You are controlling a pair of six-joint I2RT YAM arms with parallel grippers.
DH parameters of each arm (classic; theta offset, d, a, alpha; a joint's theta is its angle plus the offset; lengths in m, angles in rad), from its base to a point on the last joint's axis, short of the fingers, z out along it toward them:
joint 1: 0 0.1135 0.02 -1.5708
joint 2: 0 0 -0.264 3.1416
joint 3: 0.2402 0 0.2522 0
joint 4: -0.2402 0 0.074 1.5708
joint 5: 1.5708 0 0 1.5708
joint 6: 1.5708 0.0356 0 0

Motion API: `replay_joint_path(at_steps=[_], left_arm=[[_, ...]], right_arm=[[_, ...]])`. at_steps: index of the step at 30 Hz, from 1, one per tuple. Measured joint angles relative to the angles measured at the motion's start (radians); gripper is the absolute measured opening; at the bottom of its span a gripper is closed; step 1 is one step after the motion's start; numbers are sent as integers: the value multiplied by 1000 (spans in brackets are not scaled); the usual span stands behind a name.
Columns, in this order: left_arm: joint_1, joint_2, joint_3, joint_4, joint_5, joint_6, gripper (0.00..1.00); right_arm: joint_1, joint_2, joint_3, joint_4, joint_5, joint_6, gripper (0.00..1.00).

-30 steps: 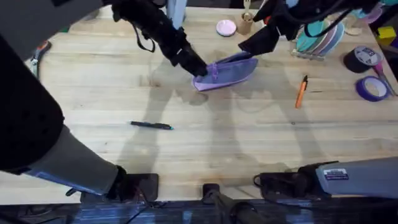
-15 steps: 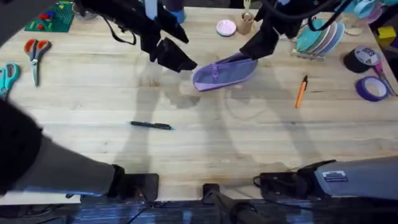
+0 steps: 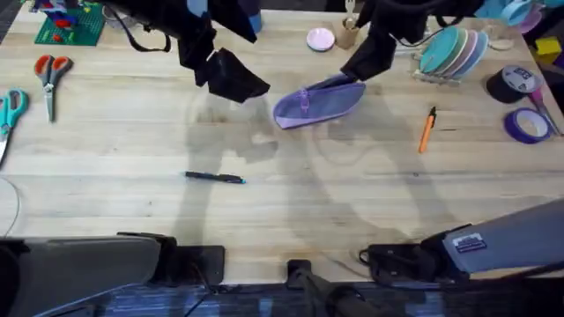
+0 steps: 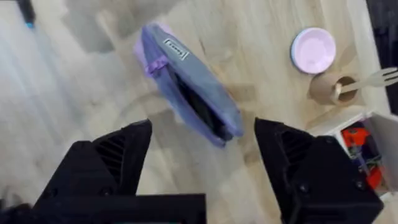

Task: Unzip the bag, pick up the pens from the table one at a time and place them inside, then zip the bag closed.

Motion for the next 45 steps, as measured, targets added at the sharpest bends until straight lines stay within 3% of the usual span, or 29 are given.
replay_joint_path(at_steps=[8,18,22,25,27,29,30,45], left_arm=[[0,0,0,-15,-15,0,995],[0,0,0,-15,-15,0,993],[0,0,0,-15,-15,0,995],[0,0,0,-15,-15,0,995],[0,0,0,-15,-15,0,995],[0,0,0,-15,-15,0,995],[0,0,0,-15,-15,0,995],[0,0,0,-15,-15,0,995]], right_arm=[[0,21,0,90,43,-120,996],[3,21,1,176,32,-383,973],[16,21,1,170,5,-463,816],[22,21,1,143,-4,-493,636],[23,21,1,111,-7,-506,429],[23,21,1,74,-12,-511,125],[23,21,1,60,-13,-511,60],[23,86,3,-5,-12,-541,31]])
